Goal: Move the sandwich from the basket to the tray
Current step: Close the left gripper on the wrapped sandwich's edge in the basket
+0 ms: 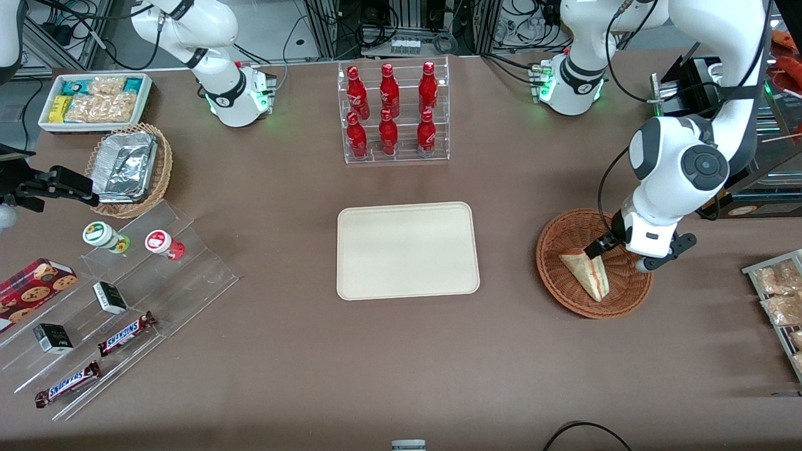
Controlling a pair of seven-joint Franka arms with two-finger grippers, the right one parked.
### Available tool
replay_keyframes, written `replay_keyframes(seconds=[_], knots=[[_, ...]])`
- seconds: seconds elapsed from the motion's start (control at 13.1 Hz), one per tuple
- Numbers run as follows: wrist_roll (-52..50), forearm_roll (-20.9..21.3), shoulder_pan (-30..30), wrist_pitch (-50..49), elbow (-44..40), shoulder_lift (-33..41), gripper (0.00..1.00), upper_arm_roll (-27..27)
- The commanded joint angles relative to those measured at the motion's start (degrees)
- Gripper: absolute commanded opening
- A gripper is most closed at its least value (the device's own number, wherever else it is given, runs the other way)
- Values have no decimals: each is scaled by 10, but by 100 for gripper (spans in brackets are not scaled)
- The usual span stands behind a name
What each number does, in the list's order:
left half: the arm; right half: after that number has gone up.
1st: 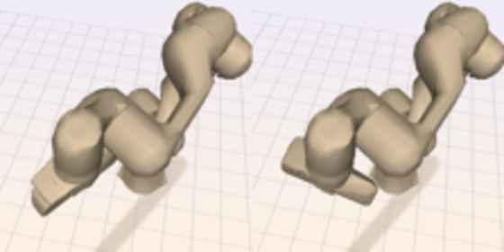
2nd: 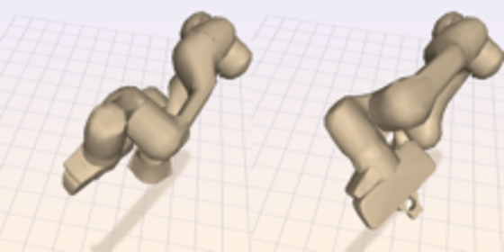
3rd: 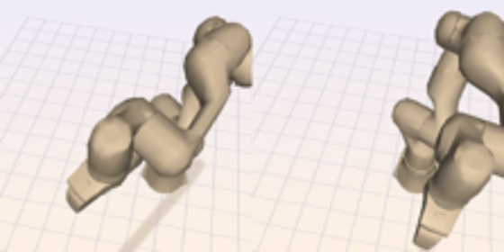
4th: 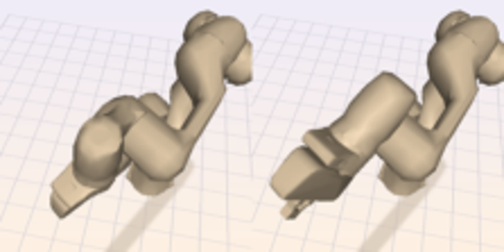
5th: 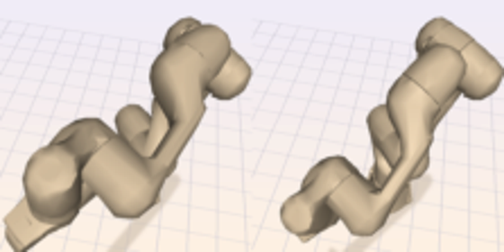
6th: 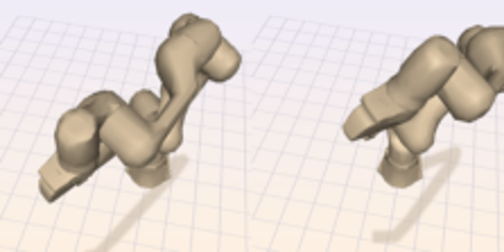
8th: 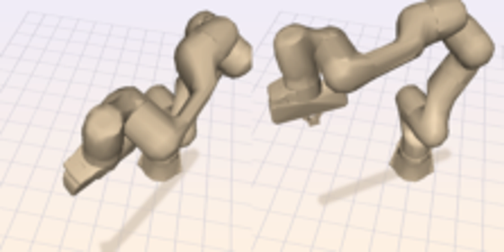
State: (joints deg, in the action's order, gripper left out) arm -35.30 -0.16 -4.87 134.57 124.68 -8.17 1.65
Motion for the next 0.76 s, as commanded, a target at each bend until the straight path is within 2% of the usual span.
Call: replay_keyframes(seconds=[0.0,0.53,0.69], knots=[[-14,9,-5,29,6,-13,100,-1],[-14,10,-21,73,5,-57,100,-1],[-14,23,-20,73,6,-62,100,-2]])
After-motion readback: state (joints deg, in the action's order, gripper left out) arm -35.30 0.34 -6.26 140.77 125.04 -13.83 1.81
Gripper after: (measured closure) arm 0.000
